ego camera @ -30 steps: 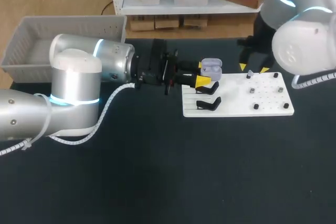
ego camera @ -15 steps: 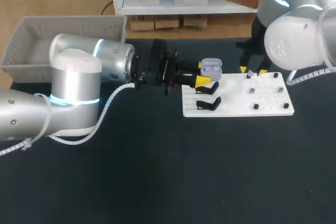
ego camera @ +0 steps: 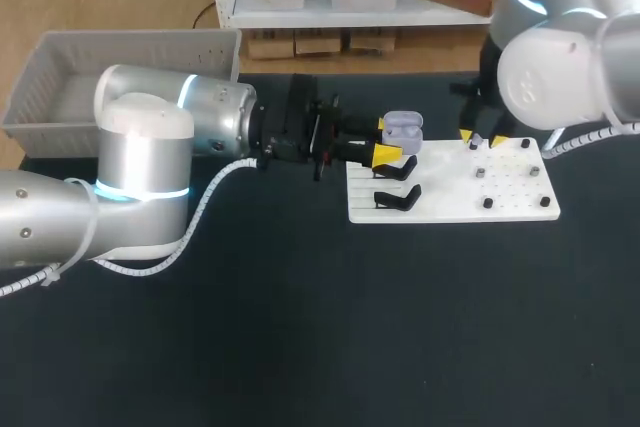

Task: Pick up each earbud case from the left stands, insert the matching earbuds, close the lid, and place the case in the box.

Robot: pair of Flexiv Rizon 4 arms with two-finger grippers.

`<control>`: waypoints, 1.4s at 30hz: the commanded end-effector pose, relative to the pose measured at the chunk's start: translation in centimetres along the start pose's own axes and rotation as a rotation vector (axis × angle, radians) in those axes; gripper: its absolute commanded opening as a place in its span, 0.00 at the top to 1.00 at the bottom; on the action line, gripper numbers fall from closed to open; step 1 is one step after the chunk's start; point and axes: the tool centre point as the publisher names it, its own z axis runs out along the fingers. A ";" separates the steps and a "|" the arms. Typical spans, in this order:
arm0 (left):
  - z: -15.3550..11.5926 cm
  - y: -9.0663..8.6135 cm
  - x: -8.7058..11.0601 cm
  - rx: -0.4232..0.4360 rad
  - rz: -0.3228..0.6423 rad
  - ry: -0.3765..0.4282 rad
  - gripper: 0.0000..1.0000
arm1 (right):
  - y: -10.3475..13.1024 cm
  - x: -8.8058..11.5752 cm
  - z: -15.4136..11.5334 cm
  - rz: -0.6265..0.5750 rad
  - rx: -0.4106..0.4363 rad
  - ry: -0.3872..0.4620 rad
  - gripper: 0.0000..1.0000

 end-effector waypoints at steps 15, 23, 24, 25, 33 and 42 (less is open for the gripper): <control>0.0 -0.1 0.0 -0.005 0.002 -0.001 1.00 | -0.1 -0.3 0.4 0.009 0.014 0.015 0.93; 0.0 -0.1 0.0 -0.005 0.002 -0.001 1.00 | -0.2 0.2 -0.7 0.011 0.027 0.010 1.00; 0.0 -0.1 0.0 -0.005 0.002 -0.001 1.00 | -0.2 0.3 -1.2 0.009 0.025 0.005 1.00; 0.0 -0.1 0.0 -0.005 0.002 -0.001 1.00 | -0.1 0.4 -1.7 0.010 0.023 0.003 1.00; 0.0 -0.1 0.0 -0.005 0.002 -0.001 1.00 | -0.2 1.2 -7.3 -0.007 0.025 -0.038 1.00; 0.0 -0.1 0.0 -0.005 0.002 -0.001 1.00 | 1.2 2.4 -14.1 -0.316 0.003 -0.024 1.00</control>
